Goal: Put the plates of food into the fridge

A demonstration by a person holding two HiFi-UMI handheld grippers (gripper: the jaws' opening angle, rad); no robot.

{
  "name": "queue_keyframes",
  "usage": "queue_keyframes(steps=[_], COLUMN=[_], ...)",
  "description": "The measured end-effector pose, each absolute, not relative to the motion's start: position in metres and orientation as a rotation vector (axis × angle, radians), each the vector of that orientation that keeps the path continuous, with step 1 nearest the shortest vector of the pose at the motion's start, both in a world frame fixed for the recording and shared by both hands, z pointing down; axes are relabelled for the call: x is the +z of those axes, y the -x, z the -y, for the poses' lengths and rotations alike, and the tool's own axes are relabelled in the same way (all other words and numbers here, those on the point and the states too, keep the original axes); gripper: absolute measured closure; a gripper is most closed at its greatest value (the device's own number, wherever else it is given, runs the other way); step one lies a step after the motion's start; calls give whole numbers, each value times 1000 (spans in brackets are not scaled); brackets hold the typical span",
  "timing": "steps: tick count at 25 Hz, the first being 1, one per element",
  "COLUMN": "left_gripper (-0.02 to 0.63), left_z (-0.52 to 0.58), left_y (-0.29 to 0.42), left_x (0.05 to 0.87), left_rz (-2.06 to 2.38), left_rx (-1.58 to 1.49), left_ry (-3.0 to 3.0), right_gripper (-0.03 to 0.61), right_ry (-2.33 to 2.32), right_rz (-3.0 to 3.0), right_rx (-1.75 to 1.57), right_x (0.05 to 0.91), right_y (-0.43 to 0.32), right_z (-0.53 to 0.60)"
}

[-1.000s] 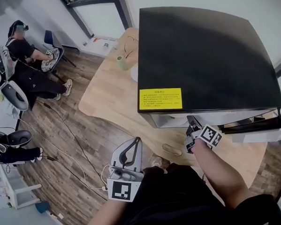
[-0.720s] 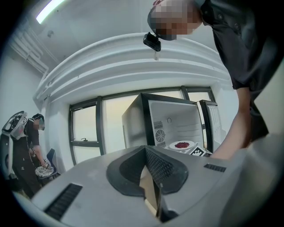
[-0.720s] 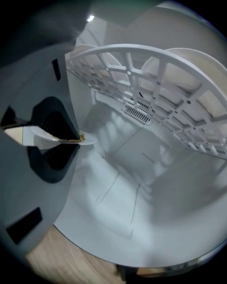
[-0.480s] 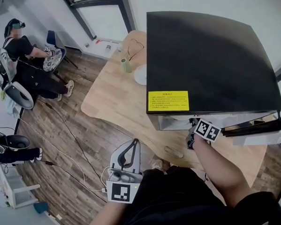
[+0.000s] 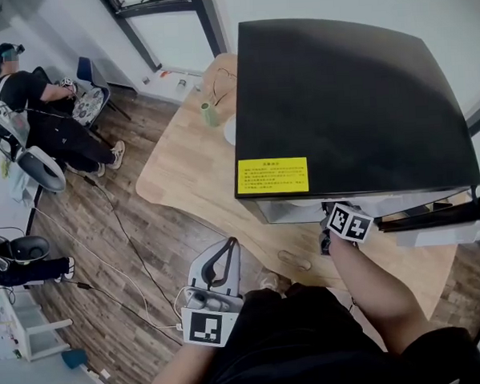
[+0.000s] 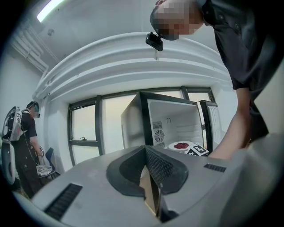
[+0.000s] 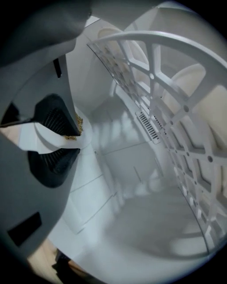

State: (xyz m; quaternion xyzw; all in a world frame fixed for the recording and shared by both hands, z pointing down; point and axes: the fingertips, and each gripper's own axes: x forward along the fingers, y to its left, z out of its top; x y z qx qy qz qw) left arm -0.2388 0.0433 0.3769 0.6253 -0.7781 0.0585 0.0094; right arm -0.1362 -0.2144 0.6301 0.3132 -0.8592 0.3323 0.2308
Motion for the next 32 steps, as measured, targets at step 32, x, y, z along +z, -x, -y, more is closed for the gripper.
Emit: queue_keyframes(steps=[32], left_gripper=[609], left_z=[45], left_y=[197], left_x=[362], left_rz=[2290], left_rx=[71], left_ry=[-2176], right_gripper=[532], right_ry=[-810], right_rz=[2833], right_rx=[318], right_x=[449], right_y=[35], right_z=[186])
